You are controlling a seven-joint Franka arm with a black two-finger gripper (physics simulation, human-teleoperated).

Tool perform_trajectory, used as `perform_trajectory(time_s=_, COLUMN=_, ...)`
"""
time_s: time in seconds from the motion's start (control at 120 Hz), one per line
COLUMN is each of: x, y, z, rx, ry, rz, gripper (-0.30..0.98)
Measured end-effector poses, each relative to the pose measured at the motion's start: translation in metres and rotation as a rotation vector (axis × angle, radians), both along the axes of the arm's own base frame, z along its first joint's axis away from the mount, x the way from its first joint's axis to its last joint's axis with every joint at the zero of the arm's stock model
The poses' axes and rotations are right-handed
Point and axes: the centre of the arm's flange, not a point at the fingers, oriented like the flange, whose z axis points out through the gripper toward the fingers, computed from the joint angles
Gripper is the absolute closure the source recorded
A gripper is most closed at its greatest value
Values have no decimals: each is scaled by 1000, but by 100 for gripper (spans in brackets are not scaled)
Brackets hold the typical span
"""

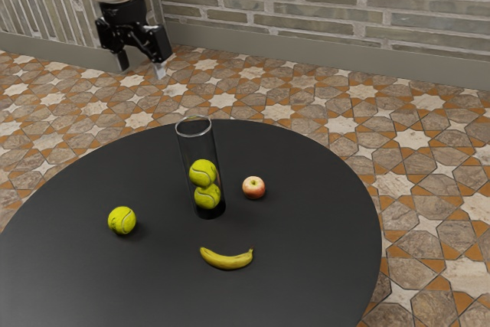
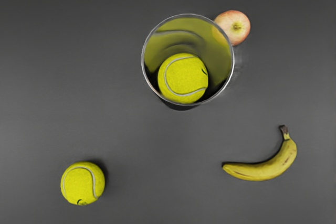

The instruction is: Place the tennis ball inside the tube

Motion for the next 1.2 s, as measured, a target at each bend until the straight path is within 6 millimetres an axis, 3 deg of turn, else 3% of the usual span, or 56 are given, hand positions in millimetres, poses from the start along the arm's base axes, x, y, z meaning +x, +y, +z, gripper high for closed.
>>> perform_trajectory(time_s=0.158, x=-6, y=-6, z=-1, rx=-3, ry=7, rz=-12, gripper=0)
perform_trajectory(time_s=0.342, x=-51, y=8, z=-26, rx=-8, ry=44, rz=5, gripper=0)
perform_trajectory(time_s=0.517, x=-79, y=23, z=-85, rx=-5, ry=92, rz=30, gripper=0)
perform_trajectory(time_s=0.717, x=-87, y=43, z=-154, rx=-2, ry=116, rz=69, gripper=0)
perform_trajectory(time_s=0.933, x=-88, y=75, z=-230, rx=-6, ry=109, rz=137, gripper=0)
perform_trajectory(time_s=1.2, x=-76, y=112, z=-297, rx=-4, ry=100, rz=160, gripper=0)
